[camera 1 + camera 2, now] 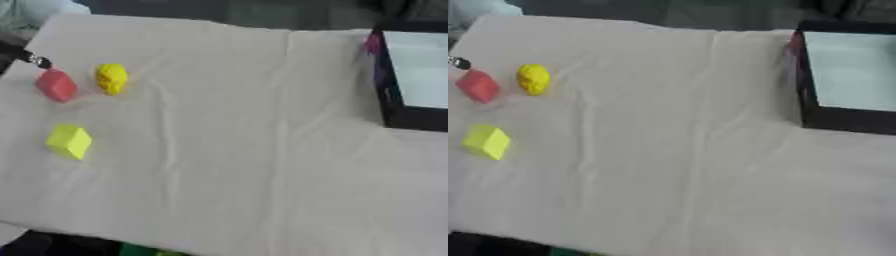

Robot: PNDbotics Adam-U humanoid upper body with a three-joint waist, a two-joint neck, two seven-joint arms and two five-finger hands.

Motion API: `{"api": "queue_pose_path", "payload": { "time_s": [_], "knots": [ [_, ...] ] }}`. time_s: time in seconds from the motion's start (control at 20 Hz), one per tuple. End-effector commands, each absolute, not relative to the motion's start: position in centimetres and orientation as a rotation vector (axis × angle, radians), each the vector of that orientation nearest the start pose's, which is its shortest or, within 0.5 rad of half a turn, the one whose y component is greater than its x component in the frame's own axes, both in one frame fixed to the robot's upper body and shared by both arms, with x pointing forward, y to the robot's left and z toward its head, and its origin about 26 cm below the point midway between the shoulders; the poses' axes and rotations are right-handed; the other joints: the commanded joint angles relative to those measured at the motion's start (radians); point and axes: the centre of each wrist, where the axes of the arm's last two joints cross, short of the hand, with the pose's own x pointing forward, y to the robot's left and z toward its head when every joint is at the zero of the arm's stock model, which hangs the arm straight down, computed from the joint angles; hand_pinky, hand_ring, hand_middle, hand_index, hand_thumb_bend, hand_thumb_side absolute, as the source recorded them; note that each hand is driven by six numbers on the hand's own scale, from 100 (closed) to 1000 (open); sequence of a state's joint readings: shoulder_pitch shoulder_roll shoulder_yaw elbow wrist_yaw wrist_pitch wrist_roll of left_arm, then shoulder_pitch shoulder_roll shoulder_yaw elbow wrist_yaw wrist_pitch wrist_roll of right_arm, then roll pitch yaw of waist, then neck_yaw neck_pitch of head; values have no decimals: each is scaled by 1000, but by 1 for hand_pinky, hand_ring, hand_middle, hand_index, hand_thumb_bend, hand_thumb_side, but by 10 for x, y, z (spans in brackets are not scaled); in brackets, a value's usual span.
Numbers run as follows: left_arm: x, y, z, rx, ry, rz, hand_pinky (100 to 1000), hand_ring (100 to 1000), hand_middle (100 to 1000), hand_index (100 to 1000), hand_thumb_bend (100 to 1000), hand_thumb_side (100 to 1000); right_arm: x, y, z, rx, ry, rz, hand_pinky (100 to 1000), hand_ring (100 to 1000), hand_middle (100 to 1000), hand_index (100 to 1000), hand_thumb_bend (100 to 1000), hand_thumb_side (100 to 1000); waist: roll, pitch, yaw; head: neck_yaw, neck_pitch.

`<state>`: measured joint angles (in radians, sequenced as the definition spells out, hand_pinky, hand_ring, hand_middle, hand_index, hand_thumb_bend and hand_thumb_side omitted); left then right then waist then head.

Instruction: Pick up the objects with one hand, pass them to the other hand, and then place them into the box on the other side of the table.

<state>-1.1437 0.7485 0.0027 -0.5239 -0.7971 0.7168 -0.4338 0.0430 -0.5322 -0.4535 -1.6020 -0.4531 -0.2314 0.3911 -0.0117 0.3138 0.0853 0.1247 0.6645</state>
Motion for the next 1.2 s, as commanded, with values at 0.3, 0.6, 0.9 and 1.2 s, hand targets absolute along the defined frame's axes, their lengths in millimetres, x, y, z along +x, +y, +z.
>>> {"api": "queue_pose_path", "payload": {
  "time_s": [0.3,0.6,0.9,1.2],
  "knots": [
    [463,452,289,948,-681,-302,1000,916,808,812,787,378,239,-483,111,-202,-1951,232,1000,1000,1000,990,100,550,0,-14,3,3,-7],
    [464,452,284,924,-677,-311,1000,919,812,810,769,339,239,-483,108,-205,-1945,234,1000,1000,1000,990,100,552,0,-12,0,-5,-2],
    [466,451,276,917,-656,-309,1000,924,817,837,758,309,240,-481,106,-203,-1941,235,1000,1000,1000,990,100,555,-2,-7,-3,-10,8],
    [469,446,266,900,-634,-315,1000,926,818,819,754,312,241,-481,104,-203,-1933,236,1000,1000,1000,990,100,560,-3,-5,-4,-8,11]
  ]
}}
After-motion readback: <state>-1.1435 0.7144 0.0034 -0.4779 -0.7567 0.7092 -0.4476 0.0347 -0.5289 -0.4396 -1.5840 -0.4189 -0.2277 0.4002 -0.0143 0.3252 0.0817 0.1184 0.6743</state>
